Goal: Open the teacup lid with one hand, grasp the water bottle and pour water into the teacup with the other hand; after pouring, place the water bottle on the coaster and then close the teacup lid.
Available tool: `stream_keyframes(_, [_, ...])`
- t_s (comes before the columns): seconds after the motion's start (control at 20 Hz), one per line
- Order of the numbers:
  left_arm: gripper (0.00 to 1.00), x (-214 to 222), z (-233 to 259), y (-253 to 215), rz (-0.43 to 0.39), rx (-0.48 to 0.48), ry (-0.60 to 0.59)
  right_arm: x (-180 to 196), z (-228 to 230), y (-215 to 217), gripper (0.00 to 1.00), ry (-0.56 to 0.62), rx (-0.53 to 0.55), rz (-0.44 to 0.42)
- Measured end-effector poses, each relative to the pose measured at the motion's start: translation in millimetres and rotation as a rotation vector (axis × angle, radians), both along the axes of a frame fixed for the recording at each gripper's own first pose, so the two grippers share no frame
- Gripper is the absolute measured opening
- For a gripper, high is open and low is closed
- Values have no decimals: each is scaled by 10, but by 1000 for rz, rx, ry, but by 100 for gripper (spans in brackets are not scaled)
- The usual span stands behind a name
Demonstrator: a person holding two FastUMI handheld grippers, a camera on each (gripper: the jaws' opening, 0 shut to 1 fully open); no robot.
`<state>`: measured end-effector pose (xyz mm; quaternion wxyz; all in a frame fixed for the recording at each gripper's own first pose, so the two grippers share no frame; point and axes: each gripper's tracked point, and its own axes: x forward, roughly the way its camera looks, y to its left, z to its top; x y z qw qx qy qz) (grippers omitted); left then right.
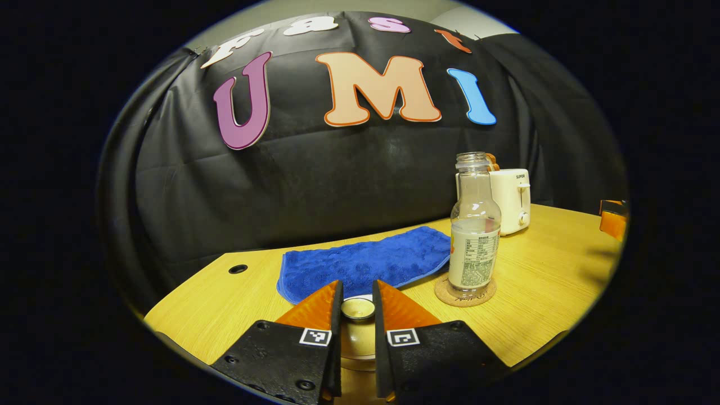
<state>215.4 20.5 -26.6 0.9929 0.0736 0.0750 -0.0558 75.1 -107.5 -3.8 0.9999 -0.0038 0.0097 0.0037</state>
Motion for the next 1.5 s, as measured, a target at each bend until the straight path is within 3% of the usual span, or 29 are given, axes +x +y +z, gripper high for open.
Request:
stream_keyframes(0.2, [27, -18, 18, -32, -18, 4, -4, -29, 3, -21, 99, -1, 0, -3])
stream_keyframes(0.25, [35, -21, 46, -29, -16, 1, -15, -30, 2, -26, 99, 0, 0, -3])
stream_keyframes(0.4, [72, -70, 126, -4, -11, -10, -65, -31, -2, -31, 99, 0, 0, -6])
stream_keyframes(0.95, [71, -325, 214, 67, 7, -102, -123, -35, 8, -80, 99, -2, -1, -41])
stream_keyframes(1.1, [71, -603, 224, 31, 19, -122, -127, -59, 3, 70, 98, -1, 1, -21])
stream_keyframes(1.15, [71, -708, 228, 26, 26, -124, -127, -73, -6, 154, 93, -1, 3, -9])
stream_keyframes(1.2, [71, -823, 236, 4, 27, -129, -130, -120, 23, 224, 97, 0, 3, 4])
stream_keyframes(1.25, [71, -940, 248, -27, 26, -130, -135, -146, 40, 301, 92, -1, 3, 17])
stream_keyframes(1.3, [71, -1056, 243, -36, 32, -131, -135, -175, 51, 385, 97, 1, 4, 29])
stream_keyframes(1.5, [75, -1561, 261, -50, 68, -134, -143, -349, 59, 685, 97, 2, 7, 72])
